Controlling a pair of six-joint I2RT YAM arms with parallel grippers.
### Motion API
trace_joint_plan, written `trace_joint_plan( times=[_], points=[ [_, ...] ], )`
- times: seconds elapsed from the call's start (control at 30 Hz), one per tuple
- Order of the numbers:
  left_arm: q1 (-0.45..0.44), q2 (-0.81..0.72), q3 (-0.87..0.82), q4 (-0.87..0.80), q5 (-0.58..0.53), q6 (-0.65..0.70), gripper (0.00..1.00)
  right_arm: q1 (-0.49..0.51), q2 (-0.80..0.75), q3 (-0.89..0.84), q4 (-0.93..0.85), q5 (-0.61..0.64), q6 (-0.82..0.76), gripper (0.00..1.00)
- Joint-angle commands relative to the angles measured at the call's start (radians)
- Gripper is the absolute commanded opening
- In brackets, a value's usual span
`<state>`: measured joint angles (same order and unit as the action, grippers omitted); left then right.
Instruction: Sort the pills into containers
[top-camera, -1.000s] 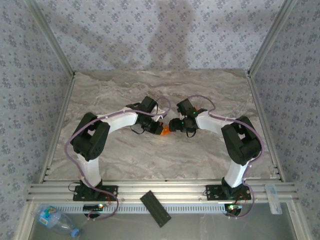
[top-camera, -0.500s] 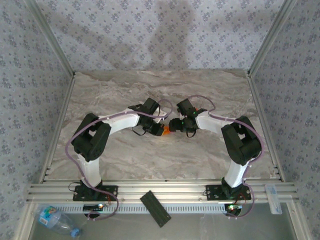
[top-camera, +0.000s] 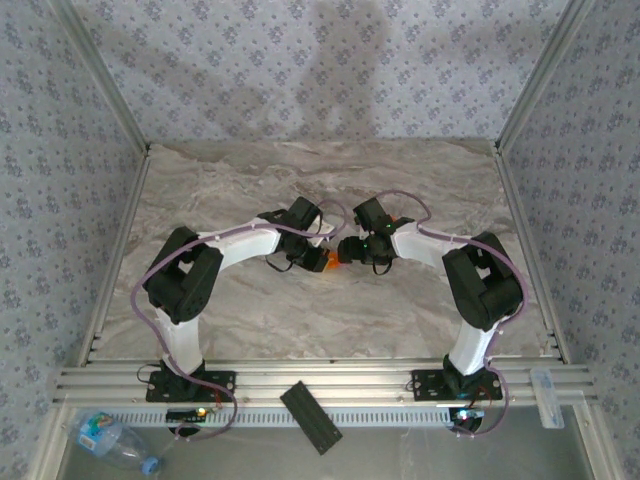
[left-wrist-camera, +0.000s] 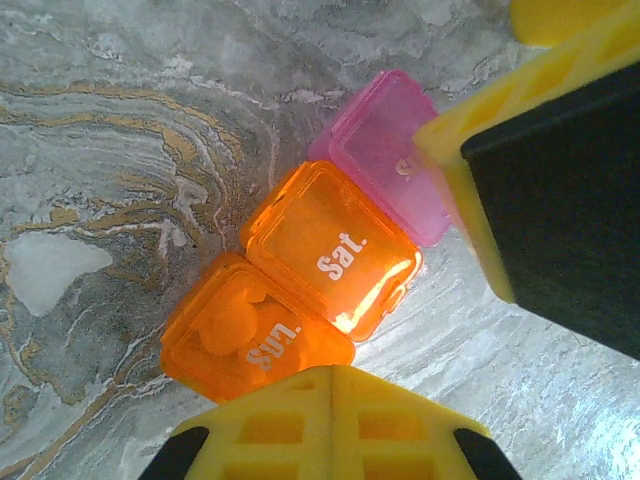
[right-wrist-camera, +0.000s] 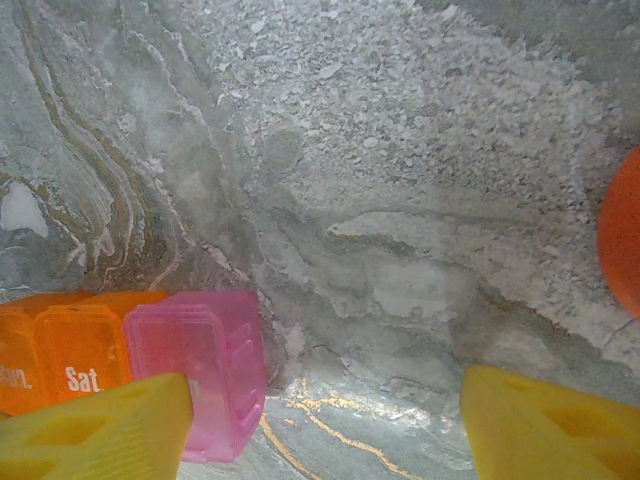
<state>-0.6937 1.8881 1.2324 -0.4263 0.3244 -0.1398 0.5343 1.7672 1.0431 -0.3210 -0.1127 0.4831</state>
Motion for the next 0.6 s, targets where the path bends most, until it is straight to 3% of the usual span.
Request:
trace_joint_plan(
  times=[0.0,0.57],
  points=[
    [-0.004,0.044,-0.014,-0.012,-0.052,0.017,0.0,-0.003,0.028,-0.025,-0.022,0.038,0.015,0.73],
    [-0.005,0.052,0.011,-0.022,-0.067,0.014,0.0,-0.004,0.045,-0.009,-0.033,0.036,0.008,0.73]
  ],
)
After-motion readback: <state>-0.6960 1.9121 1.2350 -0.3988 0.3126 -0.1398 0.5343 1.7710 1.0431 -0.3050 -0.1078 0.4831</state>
